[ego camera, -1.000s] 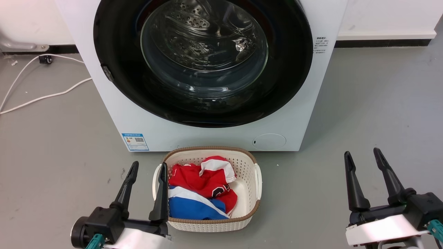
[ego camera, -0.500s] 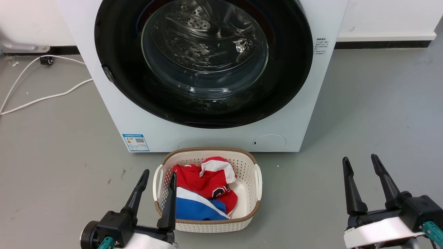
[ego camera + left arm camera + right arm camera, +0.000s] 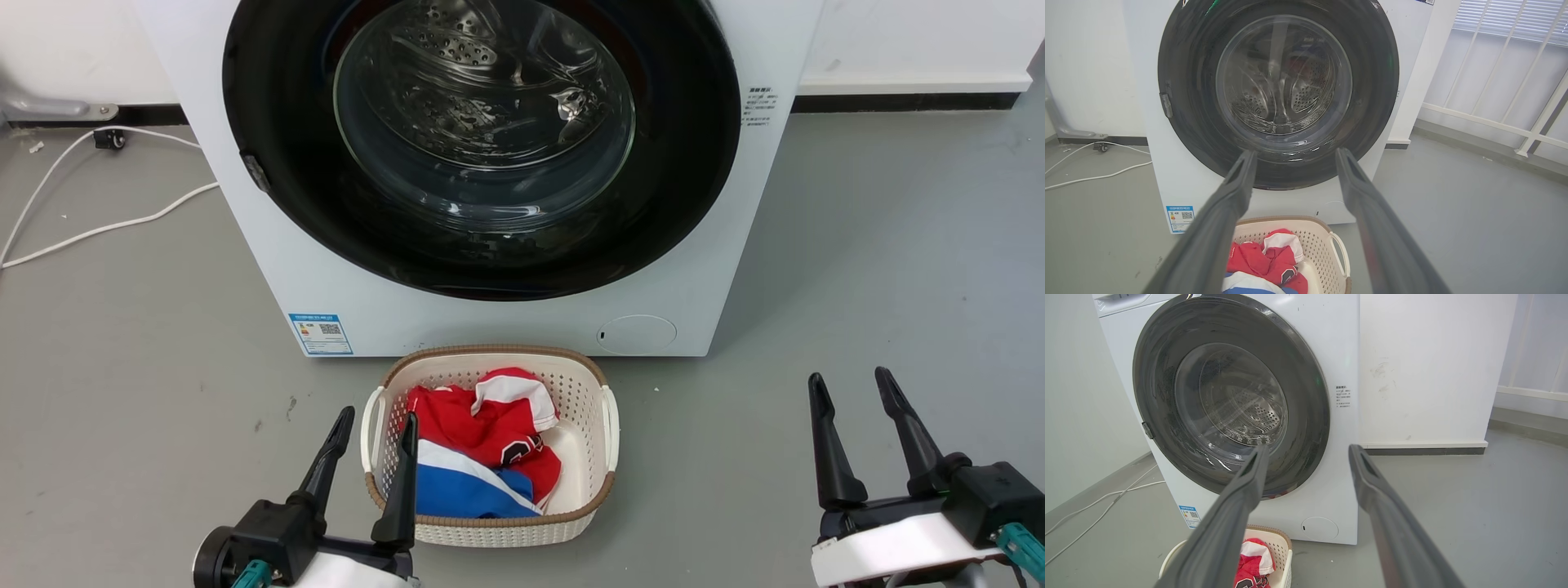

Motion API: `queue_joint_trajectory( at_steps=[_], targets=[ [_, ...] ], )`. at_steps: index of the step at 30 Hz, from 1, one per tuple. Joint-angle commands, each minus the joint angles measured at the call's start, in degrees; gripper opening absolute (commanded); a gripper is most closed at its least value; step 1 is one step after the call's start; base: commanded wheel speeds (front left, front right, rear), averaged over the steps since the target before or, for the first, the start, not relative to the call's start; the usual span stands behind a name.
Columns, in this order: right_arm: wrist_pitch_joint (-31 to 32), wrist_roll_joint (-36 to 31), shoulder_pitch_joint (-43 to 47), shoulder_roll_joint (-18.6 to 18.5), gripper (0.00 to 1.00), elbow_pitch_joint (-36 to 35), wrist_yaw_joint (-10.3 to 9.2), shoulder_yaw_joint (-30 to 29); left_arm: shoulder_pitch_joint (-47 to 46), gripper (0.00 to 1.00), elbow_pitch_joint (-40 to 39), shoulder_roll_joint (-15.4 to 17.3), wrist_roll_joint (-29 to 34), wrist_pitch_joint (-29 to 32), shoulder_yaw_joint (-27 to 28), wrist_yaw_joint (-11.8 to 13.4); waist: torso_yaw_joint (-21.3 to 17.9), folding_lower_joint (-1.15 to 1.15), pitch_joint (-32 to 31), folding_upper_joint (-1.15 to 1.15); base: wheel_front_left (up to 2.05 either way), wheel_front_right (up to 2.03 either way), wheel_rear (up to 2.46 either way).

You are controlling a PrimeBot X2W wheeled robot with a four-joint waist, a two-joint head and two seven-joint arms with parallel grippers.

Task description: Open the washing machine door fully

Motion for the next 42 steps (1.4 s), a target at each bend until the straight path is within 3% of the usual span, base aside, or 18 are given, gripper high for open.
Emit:
queue_joint_trajectory(
  at_steps=[1,22,23,24,32,42],
  targets=[
    [-0.1,-0.1,-0.3,0.0,1.0,0.1,-0.04,0.1,0.5,1.0,0.1,-0.1,-0.2,-0.2,-0.1,-0.2,0.0,0.0,0.0,0.0,0.0,0.0,0.0],
    [-0.1,1.1,-0.9,0.0,1.0,0.9,-0.04,0.2,-0.2,1.0,0.4,-0.1,-0.9,-0.2,-0.6,-0.4,0.1,0.0,1.2,0.0,0.0,0.0,0.0],
    [-0.1,2.2,-1.2,0.0,0.43,1.4,-0.04,-0.1,-0.5,1.0,0.3,-0.1,-0.9,-0.2,-0.6,-0.4,0.2,0.0,1.6,0.0,0.0,0.0,0.0],
    [-0.1,3.6,-1.7,0.0,0.0,1.7,-0.04,-0.8,-0.7,1.0,0.2,-0.1,-0.8,-0.2,-0.6,-0.4,0.2,0.0,2.1,0.0,0.0,0.0,0.0],
    [0.0,14.9,-9.4,0.0,0.0,6.9,-0.03,-6.6,-3.5,1.0,-0.8,-0.1,-0.8,-0.2,-0.8,-0.4,0.9,0.0,7.0,0.0,0.0,0.0,0.0],
    [17.8,37.7,-27.7,-5.1,0.0,13.2,-0.03,-16.0,-7.6,1.0,-2.1,-0.1,-0.9,-0.2,-1.7,-0.6,2.8,0.0,12.8,0.0,0.0,0.0,0.0]
  ],
)
